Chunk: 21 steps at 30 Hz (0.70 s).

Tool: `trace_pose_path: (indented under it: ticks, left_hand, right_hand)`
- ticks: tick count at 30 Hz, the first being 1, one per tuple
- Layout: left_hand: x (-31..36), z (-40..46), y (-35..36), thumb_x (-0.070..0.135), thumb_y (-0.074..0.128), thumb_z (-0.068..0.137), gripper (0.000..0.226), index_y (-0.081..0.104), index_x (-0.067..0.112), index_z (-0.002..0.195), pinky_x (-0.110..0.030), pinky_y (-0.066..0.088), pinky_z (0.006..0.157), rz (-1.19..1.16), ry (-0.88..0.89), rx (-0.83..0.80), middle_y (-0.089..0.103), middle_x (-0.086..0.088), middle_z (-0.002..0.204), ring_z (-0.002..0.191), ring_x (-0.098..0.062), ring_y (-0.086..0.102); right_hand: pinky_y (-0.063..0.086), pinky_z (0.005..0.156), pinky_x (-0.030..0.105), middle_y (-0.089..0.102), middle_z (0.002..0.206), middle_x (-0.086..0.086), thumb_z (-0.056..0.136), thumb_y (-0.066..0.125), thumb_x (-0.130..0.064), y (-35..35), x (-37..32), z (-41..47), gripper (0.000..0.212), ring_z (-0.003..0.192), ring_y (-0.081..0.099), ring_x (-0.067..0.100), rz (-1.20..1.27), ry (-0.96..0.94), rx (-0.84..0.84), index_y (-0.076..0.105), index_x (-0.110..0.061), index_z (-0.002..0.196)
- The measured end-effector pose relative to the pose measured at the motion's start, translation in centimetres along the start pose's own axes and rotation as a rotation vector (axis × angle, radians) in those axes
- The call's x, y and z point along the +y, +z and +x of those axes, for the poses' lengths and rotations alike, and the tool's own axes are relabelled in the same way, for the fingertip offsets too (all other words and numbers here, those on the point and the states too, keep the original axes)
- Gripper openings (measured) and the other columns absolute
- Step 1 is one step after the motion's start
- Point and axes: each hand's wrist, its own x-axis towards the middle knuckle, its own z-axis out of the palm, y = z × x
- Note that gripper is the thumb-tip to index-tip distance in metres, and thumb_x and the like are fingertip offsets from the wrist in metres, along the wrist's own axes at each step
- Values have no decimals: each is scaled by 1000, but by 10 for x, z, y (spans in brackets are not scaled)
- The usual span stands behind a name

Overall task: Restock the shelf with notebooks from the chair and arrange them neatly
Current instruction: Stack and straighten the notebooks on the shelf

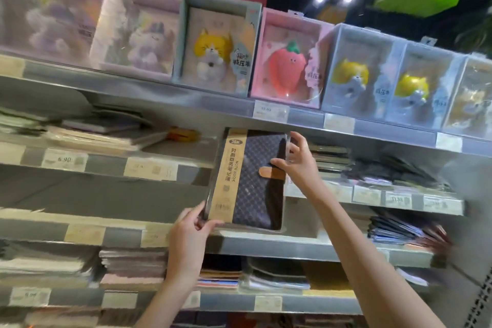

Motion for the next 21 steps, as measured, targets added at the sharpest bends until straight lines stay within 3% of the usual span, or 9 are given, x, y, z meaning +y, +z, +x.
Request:
trace_pose_path:
  ticks: [2, 4, 7, 10, 13, 18, 21]
  left_hand:
    - [6, 15, 4, 23, 72, 72, 54, 57, 6, 121, -31, 53, 84, -8, 18, 34, 64, -3, 99, 83, -11, 59]
    - [15, 25, 8, 26, 72, 71, 51, 61, 7, 117, -27, 51, 83, -34, 34, 84, 65, -3, 102, 88, -12, 60]
    - [27, 37, 8, 32, 72, 72, 46, 65, 10, 111, -20, 49, 69, -2, 86, 150, 63, 6, 92, 80, -10, 60]
    - [40, 49, 7, 46, 66, 74, 37, 69, 17, 95, -24, 44, 51, 100, 117, 216, 62, 11, 77, 66, -8, 56]
    - [58, 65, 9, 58, 61, 73, 35, 64, 23, 80, -22, 32, 45, 167, 115, 257, 59, 11, 68, 61, -11, 51]
    - [66, 87, 24, 64, 61, 70, 37, 62, 28, 75, -21, 30, 46, 173, 31, 222, 54, 14, 57, 56, -5, 48]
    - [60, 101, 37, 65, 62, 68, 40, 64, 26, 76, -24, 31, 49, 212, 27, 237, 56, 10, 61, 64, -16, 51]
  right_hand:
    - [50, 86, 25, 41, 129, -7, 81, 69, -6, 0, 0, 8, 75, 104, 57, 13, 12, -9, -13, 27, -23, 140]
    - [44, 81, 14, 44, 123, -7, 85, 65, -15, 0, 4, 7, 69, 107, 52, 10, -64, -24, -53, 27, -23, 142]
    - [37, 77, 3, 36, 145, 1, 91, 56, -28, -4, 15, -1, 52, 115, 51, 5, -171, -42, -53, 35, -21, 138]
    - [32, 76, -5, 25, 151, 1, 97, 42, -25, -13, 25, -11, 36, 104, 47, -20, -124, -104, -2, 46, -15, 131]
    - [25, 95, 1, 30, 149, -5, 100, 32, -32, -18, 35, -19, 34, 132, 33, 0, -136, -197, 1, 47, -23, 129]
    - [23, 106, 8, 29, 147, -18, 94, 28, -47, -22, 46, -19, 42, 134, 28, -3, -81, -290, 70, 34, -38, 134]
    - [22, 107, 10, 25, 148, -22, 92, 29, -52, -18, 56, -16, 42, 136, 23, -4, -178, -372, 46, 33, -45, 133]
